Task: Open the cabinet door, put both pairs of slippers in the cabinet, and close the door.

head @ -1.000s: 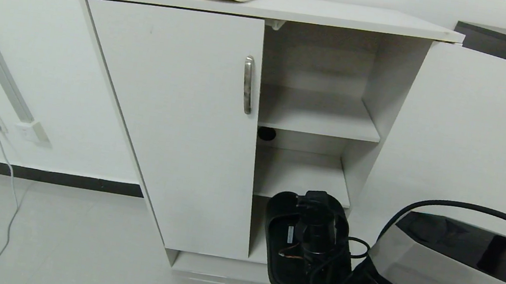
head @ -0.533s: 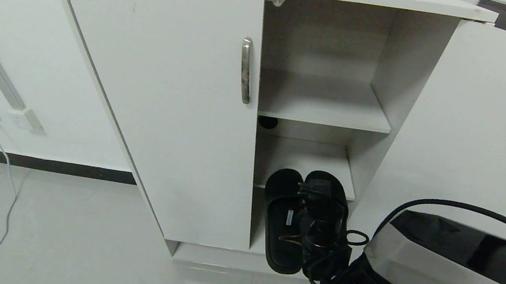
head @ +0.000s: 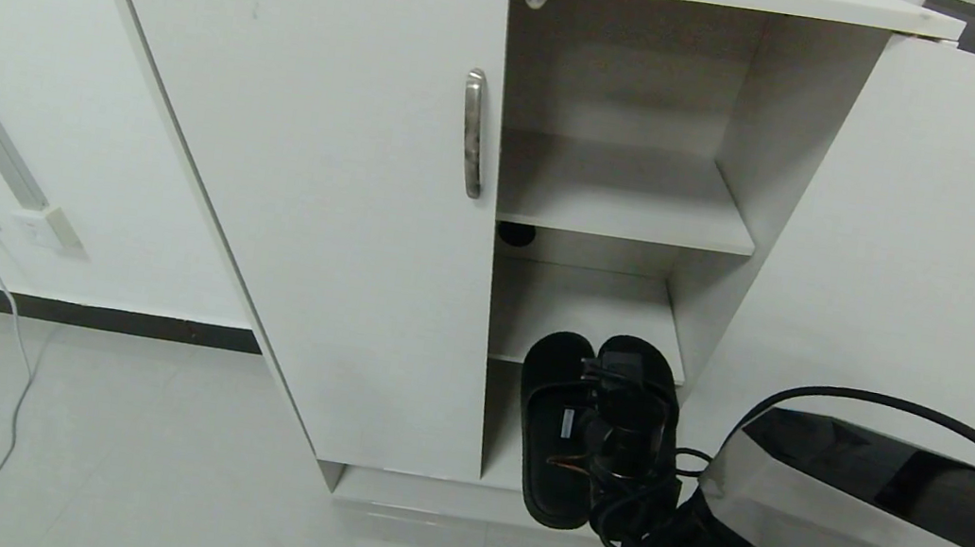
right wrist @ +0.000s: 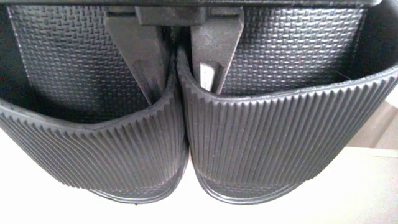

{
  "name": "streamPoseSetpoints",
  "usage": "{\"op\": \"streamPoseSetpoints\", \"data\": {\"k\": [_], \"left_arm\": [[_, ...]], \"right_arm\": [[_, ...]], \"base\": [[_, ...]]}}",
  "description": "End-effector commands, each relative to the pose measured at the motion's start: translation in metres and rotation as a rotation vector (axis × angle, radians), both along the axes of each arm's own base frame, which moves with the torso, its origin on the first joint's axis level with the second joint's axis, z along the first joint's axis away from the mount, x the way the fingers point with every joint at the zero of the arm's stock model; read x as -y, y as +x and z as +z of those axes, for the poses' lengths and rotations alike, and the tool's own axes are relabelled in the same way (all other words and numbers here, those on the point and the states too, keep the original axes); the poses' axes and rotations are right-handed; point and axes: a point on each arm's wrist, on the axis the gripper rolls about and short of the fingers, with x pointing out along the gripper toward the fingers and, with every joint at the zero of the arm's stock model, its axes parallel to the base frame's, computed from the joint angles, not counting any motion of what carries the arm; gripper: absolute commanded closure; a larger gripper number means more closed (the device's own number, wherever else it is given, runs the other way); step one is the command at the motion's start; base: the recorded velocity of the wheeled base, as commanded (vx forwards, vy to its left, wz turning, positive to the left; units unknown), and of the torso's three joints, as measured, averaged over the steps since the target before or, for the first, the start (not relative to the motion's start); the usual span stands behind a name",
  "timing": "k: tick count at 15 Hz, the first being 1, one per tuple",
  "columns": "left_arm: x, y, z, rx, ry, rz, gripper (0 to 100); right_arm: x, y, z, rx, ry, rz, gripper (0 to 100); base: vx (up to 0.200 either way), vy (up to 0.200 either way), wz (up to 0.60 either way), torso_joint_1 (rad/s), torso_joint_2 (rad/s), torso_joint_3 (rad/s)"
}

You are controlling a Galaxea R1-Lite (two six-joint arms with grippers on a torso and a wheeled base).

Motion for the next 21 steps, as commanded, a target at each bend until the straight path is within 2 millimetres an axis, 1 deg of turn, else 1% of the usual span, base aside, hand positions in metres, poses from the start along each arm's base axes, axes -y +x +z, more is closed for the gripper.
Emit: {"op": "streamPoseSetpoints", "data": {"k": [1, 9, 11, 15, 16, 18, 21], "left_arm": [[0.0, 0.0, 0.0, 0.0, 0.001, 0.0, 100], [0.0, 0.0, 0.0, 0.0, 0.0, 0.0, 100], [0.0, 0.0, 0.0, 0.0, -0.002, 0.0, 100], [0.0, 0.0, 0.0, 0.0, -0.002, 0.0, 100], [0.0, 0.0, 0.0, 0.0, -0.002, 0.0, 100], [0.0, 0.0, 0.0, 0.0, -0.002, 0.0, 100], [0.0, 0.0, 0.0, 0.0, -0.002, 0.002, 100]], "right_arm": [[0.0, 0.0, 0.001, 0.002, 0.001, 0.0, 100], [0.0, 0.003, 0.003, 0.01, 0.006, -0.002, 100], [-0.002, 0.006, 0.002, 0.015, 0.01, -0.003, 100], [-0.002, 0.021, 0.003, 0.013, 0.01, -0.023, 100], [-0.001, 0.031, 0.001, 0.017, 0.015, -0.039, 100], [0.0, 0.042, -0.002, 0.013, 0.011, -0.052, 100], [-0.002, 0.052, 0.006, 0.017, 0.015, -0.059, 100]], "base": [[0.2, 0.0, 0.0, 0.002, 0.0, -0.002], [0.2, 0.0, 0.0, 0.002, 0.0, 0.002], [0.0, 0.0, 0.0, 0.0, 0.0, 0.0], [0.0, 0.0, 0.0, 0.0, 0.0, 0.0], [0.0, 0.0, 0.0, 0.0, 0.0, 0.0], [0.0, 0.0, 0.0, 0.0, 0.0, 0.0], [0.0, 0.0, 0.0, 0.0, 0.0, 0.0]]}}
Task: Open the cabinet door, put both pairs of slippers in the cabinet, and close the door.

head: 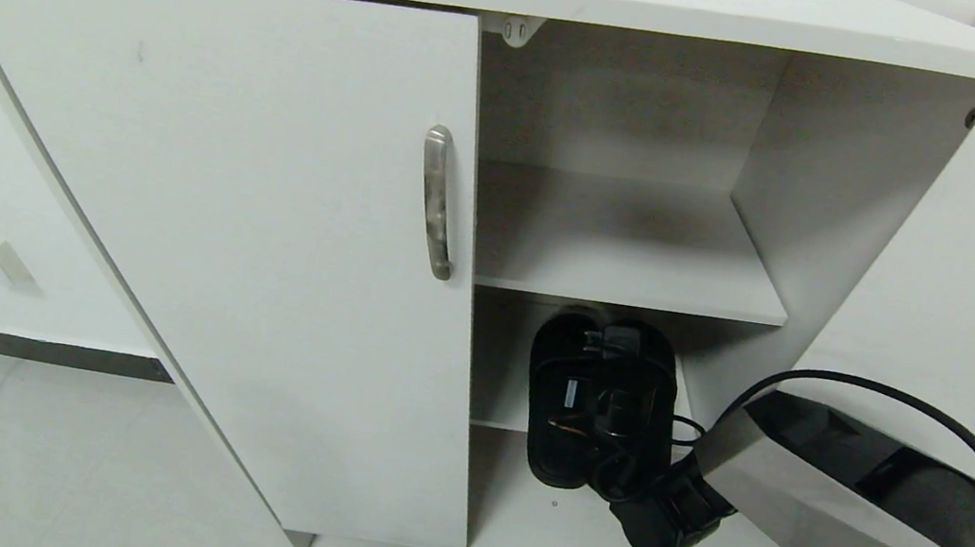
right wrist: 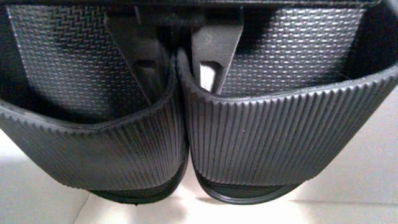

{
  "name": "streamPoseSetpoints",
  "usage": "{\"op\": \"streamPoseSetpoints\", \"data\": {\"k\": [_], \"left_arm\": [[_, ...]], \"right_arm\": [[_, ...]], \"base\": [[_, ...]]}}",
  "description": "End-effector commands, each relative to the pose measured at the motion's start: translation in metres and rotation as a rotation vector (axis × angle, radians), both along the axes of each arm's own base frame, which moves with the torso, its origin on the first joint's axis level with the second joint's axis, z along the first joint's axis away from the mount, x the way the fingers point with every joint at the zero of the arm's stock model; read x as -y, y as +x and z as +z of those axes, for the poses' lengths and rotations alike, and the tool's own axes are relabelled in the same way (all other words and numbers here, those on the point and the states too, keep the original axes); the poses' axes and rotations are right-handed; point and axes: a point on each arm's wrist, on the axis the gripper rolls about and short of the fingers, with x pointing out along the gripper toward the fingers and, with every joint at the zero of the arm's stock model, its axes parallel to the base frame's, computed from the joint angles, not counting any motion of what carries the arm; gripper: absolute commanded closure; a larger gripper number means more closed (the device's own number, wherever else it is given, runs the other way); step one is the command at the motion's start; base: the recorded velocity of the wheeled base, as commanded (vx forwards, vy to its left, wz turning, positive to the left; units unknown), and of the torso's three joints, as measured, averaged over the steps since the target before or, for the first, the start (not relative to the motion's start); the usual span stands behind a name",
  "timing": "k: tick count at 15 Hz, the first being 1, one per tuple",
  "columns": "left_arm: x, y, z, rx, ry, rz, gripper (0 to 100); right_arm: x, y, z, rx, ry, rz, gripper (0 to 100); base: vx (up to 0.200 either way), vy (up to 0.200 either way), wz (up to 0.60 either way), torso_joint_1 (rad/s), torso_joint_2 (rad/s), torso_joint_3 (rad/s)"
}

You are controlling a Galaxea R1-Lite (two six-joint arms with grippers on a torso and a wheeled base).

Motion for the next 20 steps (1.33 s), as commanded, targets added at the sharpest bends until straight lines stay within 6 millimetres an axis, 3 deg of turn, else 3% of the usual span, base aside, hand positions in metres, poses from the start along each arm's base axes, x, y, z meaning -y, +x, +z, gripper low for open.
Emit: {"op": "streamPoseSetpoints", "data": {"k": [1, 11, 20], "left_arm": [[0.0, 0.0, 0.0, 0.0, 0.0, -0.001, 100], [0.0, 0.0, 0.0, 0.0, 0.0, 0.002, 100], [0.0, 0.0, 0.0, 0.0, 0.0, 0.001, 100]], "right_arm": [[-0.002, 0.01, 0.005, 0.01, 0.01, -0.005, 100], [-0.011, 0.041, 0.019, 0.016, 0.016, -0.008, 100], [-0.012, 0.047, 0.012, 0.006, 0.011, -0.011, 100]], "base": [[0.0, 0.0, 0.0, 0.0, 0.0, 0.0], [0.0, 0.0, 0.0, 0.0, 0.0, 0.0], [0.0, 0.0, 0.0, 0.0, 0.0, 0.0]]}}
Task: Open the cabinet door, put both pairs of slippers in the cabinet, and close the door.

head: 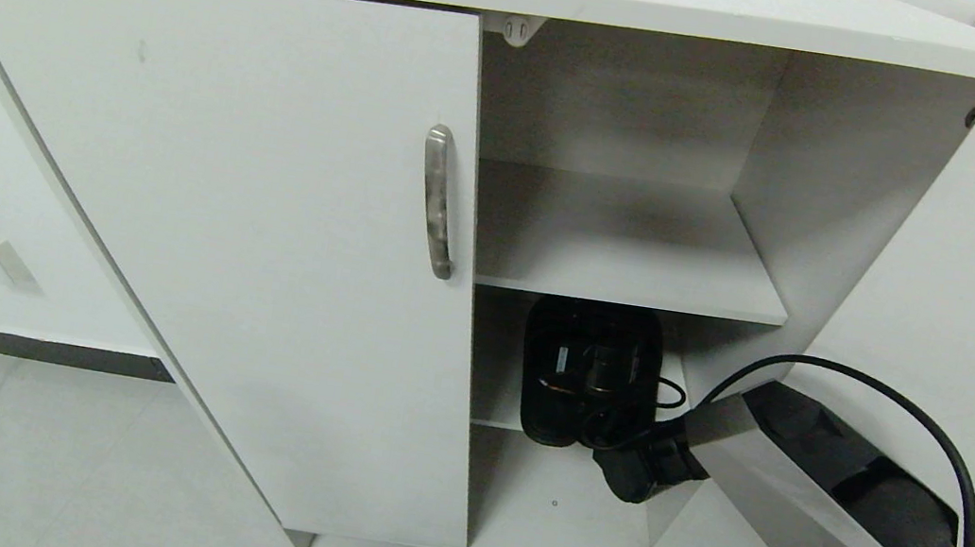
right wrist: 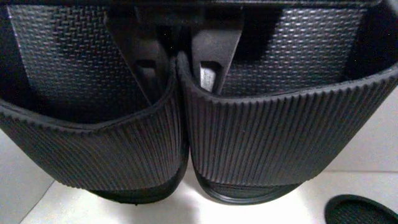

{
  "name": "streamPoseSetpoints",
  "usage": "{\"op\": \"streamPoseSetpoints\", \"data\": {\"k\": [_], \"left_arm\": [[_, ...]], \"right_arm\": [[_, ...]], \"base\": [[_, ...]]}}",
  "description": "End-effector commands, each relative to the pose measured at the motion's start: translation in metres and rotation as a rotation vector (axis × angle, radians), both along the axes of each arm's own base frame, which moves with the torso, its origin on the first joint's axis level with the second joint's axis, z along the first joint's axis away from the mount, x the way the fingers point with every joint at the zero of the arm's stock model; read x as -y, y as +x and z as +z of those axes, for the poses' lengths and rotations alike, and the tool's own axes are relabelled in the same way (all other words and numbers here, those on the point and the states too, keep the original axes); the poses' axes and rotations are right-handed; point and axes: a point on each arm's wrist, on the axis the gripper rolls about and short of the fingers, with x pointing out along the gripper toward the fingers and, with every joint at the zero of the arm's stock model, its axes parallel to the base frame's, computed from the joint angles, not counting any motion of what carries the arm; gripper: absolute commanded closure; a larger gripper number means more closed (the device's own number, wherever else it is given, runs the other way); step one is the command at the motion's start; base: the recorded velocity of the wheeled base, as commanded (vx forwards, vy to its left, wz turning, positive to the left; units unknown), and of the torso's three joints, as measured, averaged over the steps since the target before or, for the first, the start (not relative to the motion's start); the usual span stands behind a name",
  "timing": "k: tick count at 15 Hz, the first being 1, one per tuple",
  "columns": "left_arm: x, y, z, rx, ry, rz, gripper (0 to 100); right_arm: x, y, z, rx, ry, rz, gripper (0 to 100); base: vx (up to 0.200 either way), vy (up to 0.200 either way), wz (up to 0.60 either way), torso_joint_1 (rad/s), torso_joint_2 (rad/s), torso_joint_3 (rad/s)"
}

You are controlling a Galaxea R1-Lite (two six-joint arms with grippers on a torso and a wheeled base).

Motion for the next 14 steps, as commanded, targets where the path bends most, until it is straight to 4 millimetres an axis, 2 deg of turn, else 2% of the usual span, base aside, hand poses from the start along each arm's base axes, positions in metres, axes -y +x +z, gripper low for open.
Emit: {"op": "streamPoseSetpoints", "data": {"k": [1, 5, 6, 10, 14], "left_arm": [[0.0, 0.0, 0.0, 0.0, 0.0, 0.0, 100], [0.0, 0.0, 0.0, 0.0, 0.0, 0.0, 100], [0.0, 0.0, 0.0, 0.0, 0.0, 0.0, 100], [0.0, 0.0, 0.0, 0.0, 0.0, 0.0, 100], [0.0, 0.0, 0.0, 0.0, 0.0, 0.002, 100]], "right_arm": [[0.0, 0.0, -0.005, -0.008, -0.005, -0.001, 100], [0.0, 0.001, -0.008, -0.013, -0.009, -0.002, 100], [0.001, 0.002, -0.008, -0.012, -0.008, -0.004, 0], [0.002, -0.001, -0.008, -0.019, -0.013, -0.005, 0], [0.004, -0.018, 0.0, -0.028, -0.02, 0.007, 0]], "base": [[0.0, 0.0, 0.0, 0.0, 0.0, 0.0], [0.0, 0.0, 0.0, 0.0, 0.0, 0.0], [0.0, 0.0, 0.0, 0.0, 0.0, 0.0], [0.0, 0.0, 0.0, 0.0, 0.0, 0.0], [0.0, 0.0, 0.0, 0.0, 0.0, 0.0]]}}
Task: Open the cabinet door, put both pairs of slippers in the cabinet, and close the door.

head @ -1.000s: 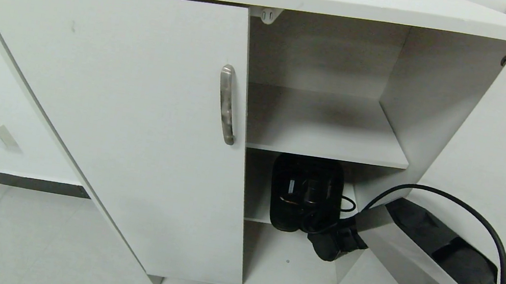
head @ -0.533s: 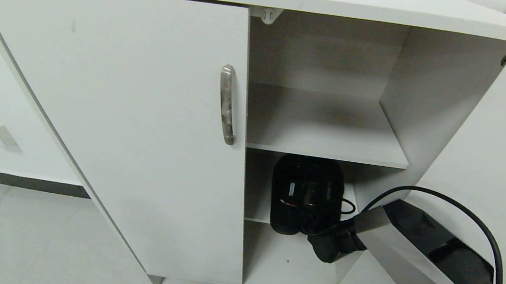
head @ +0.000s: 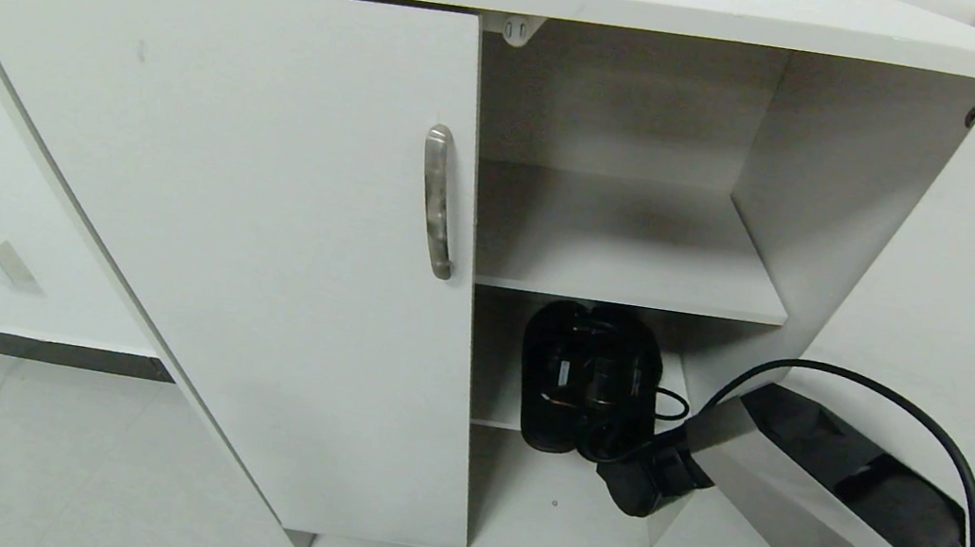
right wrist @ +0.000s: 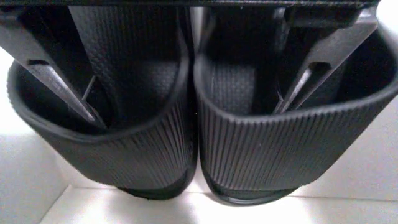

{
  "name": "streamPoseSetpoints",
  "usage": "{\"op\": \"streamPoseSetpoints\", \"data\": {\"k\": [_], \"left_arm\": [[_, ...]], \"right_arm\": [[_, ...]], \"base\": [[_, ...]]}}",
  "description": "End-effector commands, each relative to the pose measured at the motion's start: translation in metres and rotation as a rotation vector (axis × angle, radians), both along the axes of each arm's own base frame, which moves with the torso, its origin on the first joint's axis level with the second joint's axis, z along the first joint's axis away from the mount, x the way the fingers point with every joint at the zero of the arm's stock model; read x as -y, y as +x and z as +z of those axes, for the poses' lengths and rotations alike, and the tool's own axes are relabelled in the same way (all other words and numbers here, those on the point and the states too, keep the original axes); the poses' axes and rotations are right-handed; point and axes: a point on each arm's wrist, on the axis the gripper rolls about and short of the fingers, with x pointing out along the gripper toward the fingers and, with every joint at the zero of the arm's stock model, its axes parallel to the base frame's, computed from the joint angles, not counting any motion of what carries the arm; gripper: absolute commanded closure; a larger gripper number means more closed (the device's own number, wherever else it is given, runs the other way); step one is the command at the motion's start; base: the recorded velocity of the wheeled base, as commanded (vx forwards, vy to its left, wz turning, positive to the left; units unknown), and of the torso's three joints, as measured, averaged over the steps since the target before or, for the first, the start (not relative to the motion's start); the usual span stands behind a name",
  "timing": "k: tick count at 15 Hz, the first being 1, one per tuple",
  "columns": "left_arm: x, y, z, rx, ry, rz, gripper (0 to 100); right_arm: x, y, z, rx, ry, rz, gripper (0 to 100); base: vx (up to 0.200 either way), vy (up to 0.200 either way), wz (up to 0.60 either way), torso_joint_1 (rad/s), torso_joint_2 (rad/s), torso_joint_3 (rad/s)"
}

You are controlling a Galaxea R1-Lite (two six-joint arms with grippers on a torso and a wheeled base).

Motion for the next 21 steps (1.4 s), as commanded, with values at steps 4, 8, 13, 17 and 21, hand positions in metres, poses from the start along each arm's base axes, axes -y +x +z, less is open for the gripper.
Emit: {"op": "streamPoseSetpoints", "data": {"k": [4, 8, 13, 17, 21], "left_arm": [[0.0, 0.0, 0.0, 0.0, 0.0, -0.001, 100], [0.0, 0.0, 0.0, 0.0, 0.001, -0.001, 100], [0.0, 0.0, 0.0, 0.0, 0.007, -0.001, 100], [0.0, 0.0, 0.0, 0.0, 0.001, -0.001, 100], [0.0, 0.0, 0.0, 0.0, 0.003, -0.001, 100]], "right_arm": [[0.007, -0.033, 0.017, -0.001, -0.001, 0.025, 0], [0.018, -0.08, 0.027, 0.003, -0.001, 0.068, 0], [0.02, -0.126, 0.025, -0.019, -0.027, 0.127, 0], [0.016, -0.133, 0.027, -0.013, -0.023, 0.121, 0], [0.018, -0.134, 0.025, -0.014, -0.024, 0.121, 0]], "base": [[0.0, 0.0, 0.0, 0.0, 0.0, 0.0], [0.0, 0.0, 0.0, 0.0, 0.0, 0.0], [0.0, 0.0, 0.0, 0.0, 0.0, 0.0], [0.0, 0.0, 0.0, 0.0, 0.0, 0.0], [0.0, 0.0, 0.0, 0.0, 0.0, 0.0]]}}
